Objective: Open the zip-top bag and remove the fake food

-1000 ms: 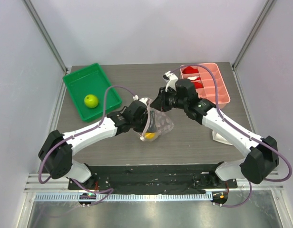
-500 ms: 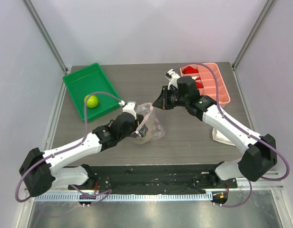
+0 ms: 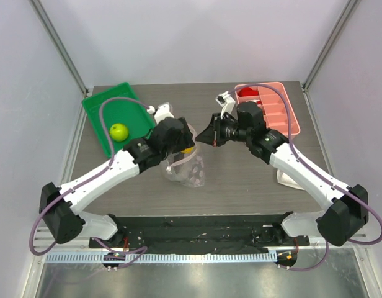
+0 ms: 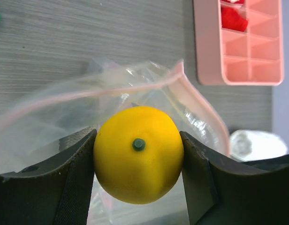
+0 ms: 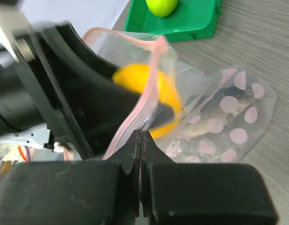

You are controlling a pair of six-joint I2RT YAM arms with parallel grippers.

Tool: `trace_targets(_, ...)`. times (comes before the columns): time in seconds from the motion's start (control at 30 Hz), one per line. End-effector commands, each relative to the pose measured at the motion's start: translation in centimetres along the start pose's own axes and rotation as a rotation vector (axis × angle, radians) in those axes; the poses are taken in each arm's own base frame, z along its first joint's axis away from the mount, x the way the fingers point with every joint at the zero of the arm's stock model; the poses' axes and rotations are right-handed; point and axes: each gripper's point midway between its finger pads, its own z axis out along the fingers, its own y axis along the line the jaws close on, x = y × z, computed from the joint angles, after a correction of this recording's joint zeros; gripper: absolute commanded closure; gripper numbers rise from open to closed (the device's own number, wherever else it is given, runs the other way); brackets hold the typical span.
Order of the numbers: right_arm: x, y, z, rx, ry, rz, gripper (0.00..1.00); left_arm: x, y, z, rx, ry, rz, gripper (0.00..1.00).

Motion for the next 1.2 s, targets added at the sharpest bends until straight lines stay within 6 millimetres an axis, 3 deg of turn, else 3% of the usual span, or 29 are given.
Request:
trace_targets(0.0,-1.3,1.4,-0.8,-0.032,-0.025,-0.112,0.98,-1.3,-0.7,-1.8,-0.034,0.094,-0.212,1.0)
trace_targets(0.13,-1.3,0.8,-1.2,0.003,-0.032,-0.16,0.98,-2.8,-0.6,-3.2,-0.001,0.136,-0.294,1.0)
trace_targets(0.2,-1.3,-0.2,-1.5,0.062,-0.044,-0.172,0.98,-3.0,-1.7,-4.2,0.103,0.168,-0.297,1.0)
trace_targets(0.23,-1.5,-0.7,-1.6,0.091,-0.054,-0.174,0.98,-2.4,-2.7,-4.8,0.197,0.205,-0.22,1.0)
trace_targets(0.27,-1.5,-1.2,-1.7,0.125,-0.052,-0.168,0.98,-3.3,-3.9,-5.9,0.293,0.177,-0.194,1.0)
trace_targets(0.33,-2.2,-3.2,-2.3,0.246,-0.075,-0.171,0.98,-2.5,-3.3,-6.6,0.337,0.182,-0.061,1.0)
trace_targets(0.37,-2.3,-3.7,-2.6,0.281,-0.079,-0.171,0.98,-2.3,-3.9,-7.4,0.402,0.183,-0.018,1.0)
trace_targets(0.4,-2.7,-4.8,-2.8,0.342,-0.089,-0.177,0.98,-2.8,-4.2,-9.4,0.475,0.143,0.03,1.0)
trace_targets(0.47,-2.9,-5.4,-3.3,0.383,-0.087,-0.181,0.98,-2.0,-2.7,-10.1,0.506,0.09,0.121,1.0)
trace_targets(0.5,-2.9,-5.6,-3.4,0.394,-0.089,-0.181,0.98,-3.7,-2.3,-12.8,0.545,-0.02,0.125,1.0)
trace_targets(0.57,-3.1,-5.9,-4.0,0.422,-0.1,-0.176,0.98,-4.6,0.4,-13.2,0.455,-0.118,0.115,1.0)
trace_targets(0.6,-3.3,-6.0,-4.2,0.433,-0.106,-0.175,0.98,-6.7,4.3,-13.2,0.256,-0.244,0.045,1.0)
trace_targets(0.7,-3.6,-5.6,-4.9,0.43,-0.125,-0.181,0.98,-8.7,10.2,-12.8,-0.078,-0.339,-0.095,1.0)
trace_targets(0.73,-3.6,-5.5,-5.1,0.427,-0.125,-0.18,0.98,-7.2,11.9,-11.0,-0.2,-0.256,-0.045,1.0)
trace_targets(0.8,-3.7,-4.9,-5.5,0.411,-0.134,-0.184,0.98,-8.3,12.7,-10.3,-0.31,-0.245,-0.069,1.0)
trace_targets(0.83,-3.7,-4.8,-5.6,0.407,-0.135,-0.182,0.98,-7.9,14.2,-8.6,-0.402,-0.192,-0.064,1.0)
trace_targets(0.93,-3.7,-4.3,-6.0,0.392,-0.143,-0.178,0.98,-8.6,14.1,-5.7,-0.406,-0.171,-0.102,1.0)
trace_targets(1.0,-3.6,-3.9,-6.0,0.377,-0.141,-0.175,0.98,-9.3,15.1,-2.8,-0.438,-0.171,-0.141,1.0)
trace_targets(1.07,-3.3,-3.8,-6.1,0.369,-0.136,-0.17,0.98,-9.2,17.6,-0.3,-0.547,-0.175,-0.184,1.0)
trace_targets(1.13,-2.8,-3.6,-6.2,0.357,-0.132,-0.157,0.98,-9.6,18.2,1.3,-0.56,-0.148,-0.216,1.0)
trace_targets(1.17,-2.7,-3.5,-6.3,0.348,-0.131,-0.155,0.98,-9.5,19.5,2.4,-0.613,-0.145,-0.202,1.0)
